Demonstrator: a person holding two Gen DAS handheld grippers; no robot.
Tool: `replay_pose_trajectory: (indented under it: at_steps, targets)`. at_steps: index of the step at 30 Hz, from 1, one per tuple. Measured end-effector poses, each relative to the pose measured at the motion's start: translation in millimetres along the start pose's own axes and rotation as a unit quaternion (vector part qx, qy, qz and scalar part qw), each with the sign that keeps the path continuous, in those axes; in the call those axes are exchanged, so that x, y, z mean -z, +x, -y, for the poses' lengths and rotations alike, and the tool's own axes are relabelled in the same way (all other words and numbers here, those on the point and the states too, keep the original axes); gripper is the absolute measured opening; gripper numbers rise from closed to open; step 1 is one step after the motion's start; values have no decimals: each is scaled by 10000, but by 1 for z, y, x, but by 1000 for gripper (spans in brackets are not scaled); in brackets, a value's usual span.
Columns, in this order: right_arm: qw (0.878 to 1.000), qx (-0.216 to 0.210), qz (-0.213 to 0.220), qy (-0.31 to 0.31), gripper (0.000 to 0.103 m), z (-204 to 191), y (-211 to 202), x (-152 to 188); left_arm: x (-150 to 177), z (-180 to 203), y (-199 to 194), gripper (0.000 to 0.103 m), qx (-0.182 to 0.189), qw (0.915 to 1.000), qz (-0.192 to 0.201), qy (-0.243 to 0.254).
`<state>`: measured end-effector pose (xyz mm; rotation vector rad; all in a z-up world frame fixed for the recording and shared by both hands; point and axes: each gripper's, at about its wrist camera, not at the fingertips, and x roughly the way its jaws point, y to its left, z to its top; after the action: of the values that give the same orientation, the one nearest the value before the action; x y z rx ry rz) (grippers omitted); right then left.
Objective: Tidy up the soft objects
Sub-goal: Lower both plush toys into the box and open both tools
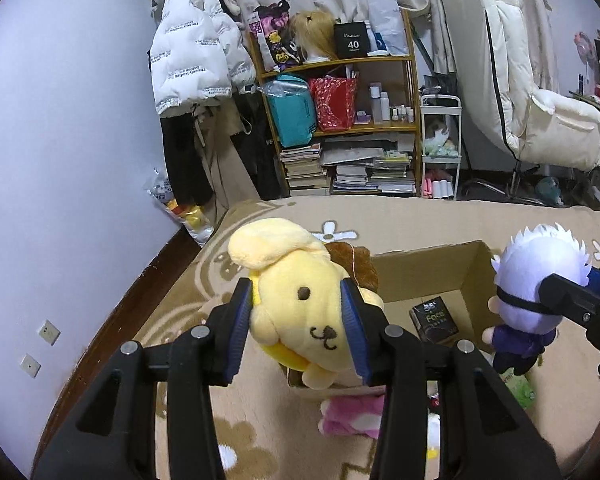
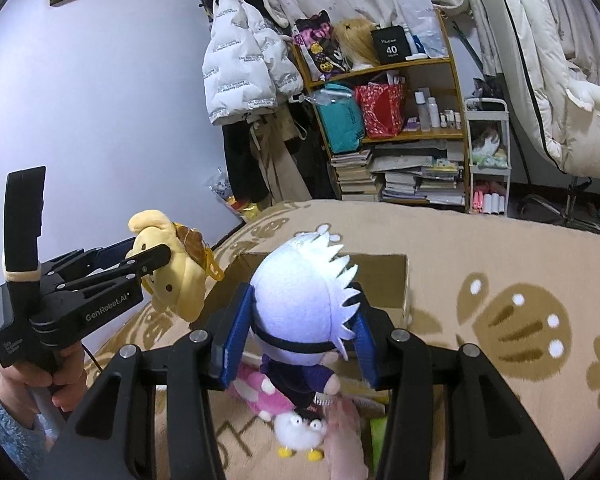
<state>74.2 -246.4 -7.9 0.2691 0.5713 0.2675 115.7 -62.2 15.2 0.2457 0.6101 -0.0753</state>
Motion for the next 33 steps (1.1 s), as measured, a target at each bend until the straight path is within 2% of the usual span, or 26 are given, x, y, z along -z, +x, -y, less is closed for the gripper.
replay_pose_trajectory:
  at_steps: [6,17,20,22,24,27,29,33]
  targets:
    - [9999,8,72,-97,49,4,24,1,0,5,20,44,101,9999,-85,-76]
    - [9998,-31,200,-43,51,17,45,6,18,18,57,51,304,9982,-511,-48]
    - [9999,1,131,-27,52,20,49,7,22,18,63,51,302,9976,-610,-83]
    - [10000,-4,75,-10,52,21,52,9,25,17,65,56,280,9974,-656,-89]
    - [10000,-13,22,-21,56,21,53,9,25,17,65,59,208,9977,-649,-74]
    - [10000,9,25,-11,65,21,49,10,27,16,66,70,141,9971,-740,-57]
    - [10000,49,53,56,80,23,44,11,28,14,68,75,182,9960,-870,-72]
    - [9998,171,10,129,94,25,36,12,30,8,68,82,183,9943,-1040,-170]
